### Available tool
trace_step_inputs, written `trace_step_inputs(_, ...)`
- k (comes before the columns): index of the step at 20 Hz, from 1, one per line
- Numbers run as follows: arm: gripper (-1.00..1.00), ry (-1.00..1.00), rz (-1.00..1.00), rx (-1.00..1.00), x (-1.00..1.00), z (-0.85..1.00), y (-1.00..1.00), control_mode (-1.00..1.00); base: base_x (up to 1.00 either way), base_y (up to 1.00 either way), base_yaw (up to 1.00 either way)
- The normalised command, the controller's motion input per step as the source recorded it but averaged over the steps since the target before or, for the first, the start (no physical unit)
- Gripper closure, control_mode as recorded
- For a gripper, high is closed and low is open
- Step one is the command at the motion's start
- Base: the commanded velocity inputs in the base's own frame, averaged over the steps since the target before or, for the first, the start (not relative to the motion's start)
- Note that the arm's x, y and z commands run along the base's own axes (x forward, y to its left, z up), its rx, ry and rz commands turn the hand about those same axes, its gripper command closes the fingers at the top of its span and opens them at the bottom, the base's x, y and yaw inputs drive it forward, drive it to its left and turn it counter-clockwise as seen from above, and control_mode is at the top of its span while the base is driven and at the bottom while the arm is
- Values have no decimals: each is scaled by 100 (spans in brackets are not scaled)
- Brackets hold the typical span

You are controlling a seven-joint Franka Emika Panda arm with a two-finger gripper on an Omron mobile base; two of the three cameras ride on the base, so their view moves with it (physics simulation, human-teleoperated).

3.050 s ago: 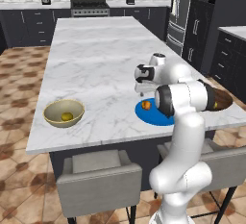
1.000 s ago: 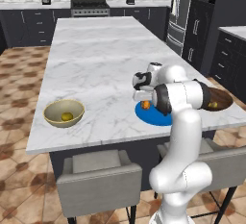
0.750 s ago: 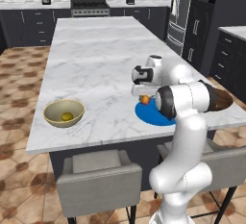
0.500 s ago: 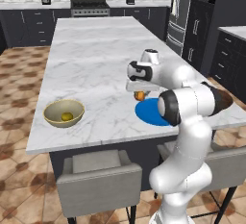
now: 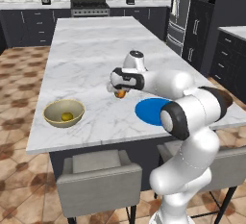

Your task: Take the fruits from the plate on the dining counter and place two fruits in each bowl.

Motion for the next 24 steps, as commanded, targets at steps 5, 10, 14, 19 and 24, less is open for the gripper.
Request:
trace_step_inputs(5,100,-14,23,6,0,6,85,-100,0,0,0)
trace_step_inputs(10,100,-6,22,4,0,9,90,-100,0,0,0)
trace_step_inputs(14,100,2,18,0,0,1,97,-100,0,0,0)
trace_step_inputs(19,100,5,11,-1,6,-4,85,-100,0,0,0)
trace_step_inputs(24,100,4,2,-3,0,-37,27,-100,0,0,0)
